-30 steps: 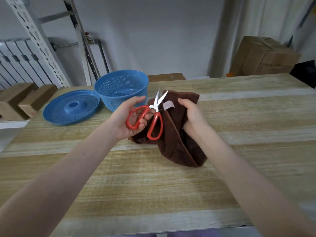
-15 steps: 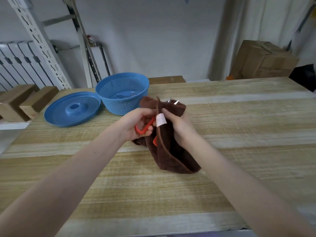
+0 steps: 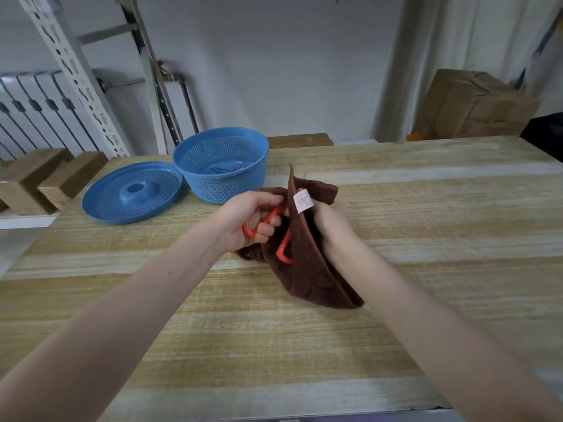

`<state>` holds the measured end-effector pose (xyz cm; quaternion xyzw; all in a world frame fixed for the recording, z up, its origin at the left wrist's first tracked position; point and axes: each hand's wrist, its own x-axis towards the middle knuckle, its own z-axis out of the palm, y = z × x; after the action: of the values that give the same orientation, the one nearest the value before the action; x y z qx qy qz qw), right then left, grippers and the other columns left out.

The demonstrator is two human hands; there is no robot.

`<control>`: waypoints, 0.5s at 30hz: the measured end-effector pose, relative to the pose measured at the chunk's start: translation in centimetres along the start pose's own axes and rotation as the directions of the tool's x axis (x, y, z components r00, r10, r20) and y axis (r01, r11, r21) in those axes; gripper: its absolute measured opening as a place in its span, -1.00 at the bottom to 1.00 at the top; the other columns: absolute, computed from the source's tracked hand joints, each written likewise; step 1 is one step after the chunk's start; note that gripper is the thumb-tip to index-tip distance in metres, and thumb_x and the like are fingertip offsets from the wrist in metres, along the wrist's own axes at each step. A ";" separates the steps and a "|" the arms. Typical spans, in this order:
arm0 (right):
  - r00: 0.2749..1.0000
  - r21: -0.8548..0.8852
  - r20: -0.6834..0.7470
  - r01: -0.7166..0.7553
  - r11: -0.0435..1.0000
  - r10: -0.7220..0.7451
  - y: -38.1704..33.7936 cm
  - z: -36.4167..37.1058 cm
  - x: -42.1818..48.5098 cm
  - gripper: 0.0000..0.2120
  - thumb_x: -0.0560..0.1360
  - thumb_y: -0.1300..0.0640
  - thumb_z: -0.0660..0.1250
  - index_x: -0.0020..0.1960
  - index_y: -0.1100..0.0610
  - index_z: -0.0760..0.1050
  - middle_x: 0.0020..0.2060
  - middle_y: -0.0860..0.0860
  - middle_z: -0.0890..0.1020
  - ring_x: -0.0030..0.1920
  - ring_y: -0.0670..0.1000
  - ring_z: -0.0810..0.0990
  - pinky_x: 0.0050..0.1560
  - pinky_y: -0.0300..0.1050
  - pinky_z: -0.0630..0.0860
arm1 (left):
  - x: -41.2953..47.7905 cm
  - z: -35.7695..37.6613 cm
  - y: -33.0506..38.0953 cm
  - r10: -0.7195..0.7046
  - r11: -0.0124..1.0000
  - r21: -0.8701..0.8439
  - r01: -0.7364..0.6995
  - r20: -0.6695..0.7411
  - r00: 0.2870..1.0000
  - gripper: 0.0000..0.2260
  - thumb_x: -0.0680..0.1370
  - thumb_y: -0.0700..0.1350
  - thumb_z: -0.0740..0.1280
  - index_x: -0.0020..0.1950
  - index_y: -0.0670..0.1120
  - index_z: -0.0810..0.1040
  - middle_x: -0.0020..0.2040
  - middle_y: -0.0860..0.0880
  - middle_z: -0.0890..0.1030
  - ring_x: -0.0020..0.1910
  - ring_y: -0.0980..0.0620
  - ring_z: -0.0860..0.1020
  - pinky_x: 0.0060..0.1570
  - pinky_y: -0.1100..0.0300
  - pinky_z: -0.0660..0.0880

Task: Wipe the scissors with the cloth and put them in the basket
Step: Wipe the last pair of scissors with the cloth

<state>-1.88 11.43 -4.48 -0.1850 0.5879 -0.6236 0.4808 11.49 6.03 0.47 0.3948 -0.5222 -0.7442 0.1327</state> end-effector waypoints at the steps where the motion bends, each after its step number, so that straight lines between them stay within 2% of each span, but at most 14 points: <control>1: 1.000 0.004 -0.022 -0.006 1.000 0.006 -0.1 0.0 0.6 -0.76 0.48 0.09 0.43 -0.01 0.27 0.61 -0.27 0.12 0.69 -0.37 0.02 0.65 -0.39 -0.19 0.53 | 0.1 0.0 -0.1 -0.005 1.000 0.002 0.005 0.006 1.000 -0.76 0.63 -0.12 0.14 -0.15 -0.17 0.50 -0.45 -0.02 0.37 -0.62 0.15 0.23 -0.66 0.36 0.16; 3: 0.997 0.096 -0.053 -0.042 0.994 0.047 -0.9 -0.1 1.4 -0.77 0.42 0.15 0.42 0.01 0.27 0.60 -0.20 0.20 0.69 -0.29 0.12 0.68 -0.26 -0.07 0.62 | -0.1 -0.3 -0.1 -0.015 0.999 0.035 0.015 0.022 1.000 -0.75 0.62 -0.11 0.15 -0.12 -0.19 0.53 -0.46 0.00 0.36 -0.61 0.16 0.22 -0.66 0.36 0.16; 5: 0.993 0.130 -0.078 -0.073 0.989 0.084 -1.4 -0.5 1.8 -0.65 0.37 0.09 0.42 0.10 0.24 0.58 -0.07 0.22 0.68 -0.17 0.18 0.69 -0.10 0.04 0.64 | -0.4 -0.5 -0.2 -0.035 0.997 0.067 0.033 0.029 0.999 -0.75 0.62 -0.11 0.16 -0.09 -0.21 0.55 -0.45 0.01 0.35 -0.60 0.16 0.22 -0.64 0.36 0.14; 8: 0.991 0.080 -0.118 -0.053 0.995 0.062 -0.7 -1.3 1.9 -0.71 0.48 0.04 0.41 0.09 0.21 0.57 -0.13 0.11 0.66 -0.19 0.09 0.65 -0.18 -0.07 0.58 | -0.6 -0.8 -0.3 -0.039 0.997 0.070 0.038 0.013 0.999 -0.74 0.62 -0.11 0.16 -0.07 -0.23 0.55 -0.46 0.01 0.36 -0.61 0.16 0.22 -0.63 0.36 0.12; 10: 0.991 0.234 -0.074 -0.092 0.968 0.112 -0.4 -2.0 2.0 -0.61 0.51 -0.09 0.35 0.12 0.21 0.59 -0.02 0.16 0.68 -0.09 0.13 0.67 -0.07 -0.04 0.61 | -0.6 -0.7 -0.4 -0.034 0.997 0.065 0.033 0.013 0.999 -0.74 0.62 -0.10 0.16 -0.09 -0.22 0.55 -0.47 0.01 0.36 -0.61 0.16 0.22 -0.64 0.36 0.12; 12: 0.993 0.417 -0.042 -0.081 0.905 0.108 -0.8 -2.9 2.2 -0.51 0.57 -0.21 0.18 0.10 0.21 0.56 0.07 0.21 0.64 0.00 0.18 0.65 0.00 -0.02 0.58 | -0.7 -0.8 -0.5 -0.034 0.998 0.050 0.033 0.004 0.999 -0.74 0.61 -0.10 0.17 -0.09 -0.22 0.56 -0.47 0.00 0.36 -0.61 0.16 0.22 -0.63 0.36 0.12; 13: 0.996 0.472 -0.019 -0.068 0.879 0.087 -1.0 -3.3 2.3 -0.49 0.60 -0.23 0.09 0.07 0.19 0.53 0.05 0.21 0.62 0.00 0.17 0.62 0.01 -0.03 0.54 | -0.8 -1.1 -0.4 -0.028 0.999 0.042 0.028 -0.008 1.000 -0.75 0.61 -0.10 0.18 -0.09 -0.22 0.56 -0.47 0.00 0.36 -0.61 0.16 0.22 -0.63 0.36 0.12; 15: 0.996 0.423 0.024 -0.084 0.902 0.082 -0.9 -3.2 1.8 -0.48 0.60 -0.26 0.05 0.05 0.18 0.51 -0.03 0.18 0.61 -0.06 0.15 0.59 -0.04 -0.04 0.52 | -0.8 -1.5 -0.3 -0.018 1.000 0.023 0.018 -0.019 1.000 -0.75 0.61 -0.10 0.18 -0.08 -0.23 0.56 -0.46 0.01 0.36 -0.61 0.16 0.23 -0.64 0.36 0.14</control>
<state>-5.68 11.58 -5.03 -0.0528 0.4447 -0.7147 0.5373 13.15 5.64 0.38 0.4078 -0.5260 -0.7356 0.1262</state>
